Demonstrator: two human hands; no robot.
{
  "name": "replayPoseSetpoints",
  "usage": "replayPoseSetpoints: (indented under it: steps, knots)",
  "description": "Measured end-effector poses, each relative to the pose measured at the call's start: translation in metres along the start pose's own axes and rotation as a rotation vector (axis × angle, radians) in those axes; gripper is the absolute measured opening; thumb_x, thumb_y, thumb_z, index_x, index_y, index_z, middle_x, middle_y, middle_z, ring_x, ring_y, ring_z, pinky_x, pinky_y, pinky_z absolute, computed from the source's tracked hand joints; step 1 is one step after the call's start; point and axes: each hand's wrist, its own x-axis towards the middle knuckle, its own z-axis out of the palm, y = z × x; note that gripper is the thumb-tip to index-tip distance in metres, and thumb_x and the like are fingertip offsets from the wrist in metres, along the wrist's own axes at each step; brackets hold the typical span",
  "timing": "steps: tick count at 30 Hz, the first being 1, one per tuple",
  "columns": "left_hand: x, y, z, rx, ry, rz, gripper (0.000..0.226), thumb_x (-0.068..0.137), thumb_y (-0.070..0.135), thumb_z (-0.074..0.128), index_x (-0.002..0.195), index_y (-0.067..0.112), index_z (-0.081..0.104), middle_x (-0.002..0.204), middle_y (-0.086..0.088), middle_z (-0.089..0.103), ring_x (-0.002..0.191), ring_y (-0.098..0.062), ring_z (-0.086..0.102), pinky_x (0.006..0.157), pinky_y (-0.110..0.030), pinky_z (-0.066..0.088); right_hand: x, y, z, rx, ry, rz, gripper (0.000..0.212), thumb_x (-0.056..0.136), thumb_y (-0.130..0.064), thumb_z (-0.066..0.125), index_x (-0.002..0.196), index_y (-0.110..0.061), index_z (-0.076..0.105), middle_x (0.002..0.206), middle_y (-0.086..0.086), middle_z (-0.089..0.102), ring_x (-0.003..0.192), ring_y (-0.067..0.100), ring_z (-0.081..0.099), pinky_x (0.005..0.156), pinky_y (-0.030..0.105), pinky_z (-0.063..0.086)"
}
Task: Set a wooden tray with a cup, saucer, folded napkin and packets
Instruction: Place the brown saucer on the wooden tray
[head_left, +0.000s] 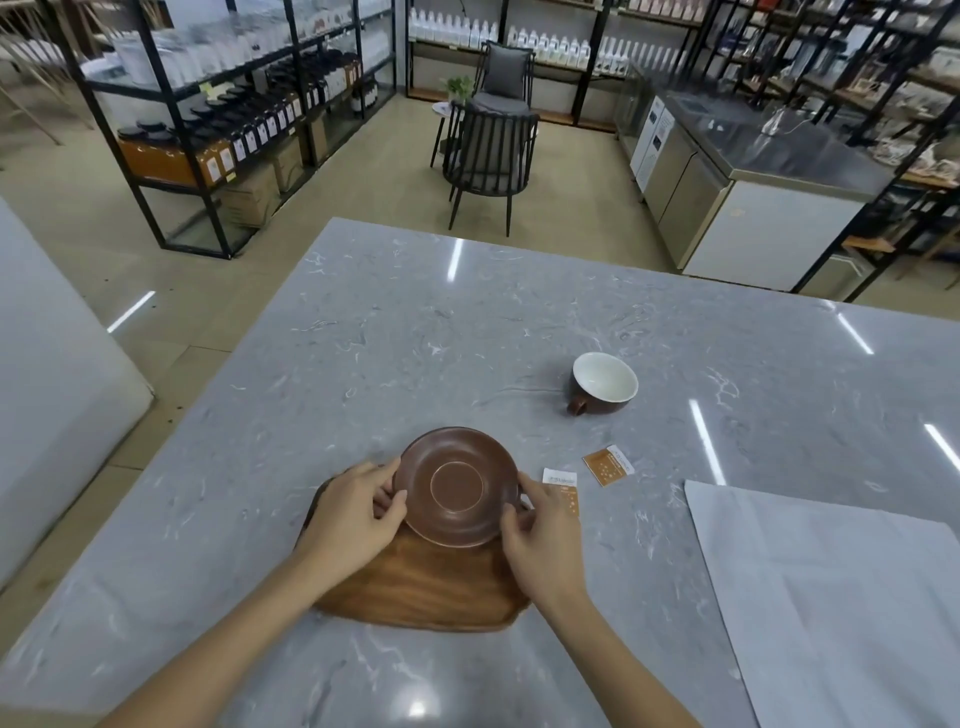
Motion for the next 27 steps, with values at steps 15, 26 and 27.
replayPoseSetpoints:
  steps: [15, 26, 27]
  knots:
    - [-0.058, -0.007, 0.003, 0.076, -0.004, -0.064, 0.053, 0.095, 0.016, 0.066, 0.145, 0.006, 0.051, 0.088, 0.005, 0.056, 0.077, -0.011, 0.052, 0.075, -0.026, 0.048, -0.056, -0.003, 0.017, -0.037, 0.036, 0.052, 0.041, 0.096, -0.01, 0.065, 0.136, -0.014, 0.064, 0.121, 0.001, 0.068, 0.08, -0.002, 0.056, 0.073, 0.0, 0.04]
    - [-0.076, -0.004, 0.004, 0.167, 0.002, -0.041, 0.065, 0.094, 0.031, 0.067, 0.15, 0.008, 0.043, 0.111, 0.003, 0.06, 0.106, -0.016, 0.05, 0.093, -0.028, 0.046, -0.077, -0.003, 0.024, -0.01, -0.006, 0.031, 0.052, 0.102, -0.018, 0.059, 0.152, -0.013, 0.047, 0.141, 0.0, 0.055, 0.095, 0.004, 0.063, 0.086, 0.013, 0.05]
    - [-0.077, -0.003, 0.005, 0.172, 0.002, -0.043, 0.064, 0.095, 0.03, 0.067, 0.15, 0.007, 0.043, 0.112, 0.002, 0.061, 0.106, -0.016, 0.051, 0.092, -0.027, 0.046, -0.078, -0.002, 0.024, -0.012, -0.005, 0.03, 0.052, 0.102, -0.018, 0.059, 0.152, -0.013, 0.047, 0.142, 0.001, 0.054, 0.094, 0.002, 0.062, 0.086, 0.008, 0.047]
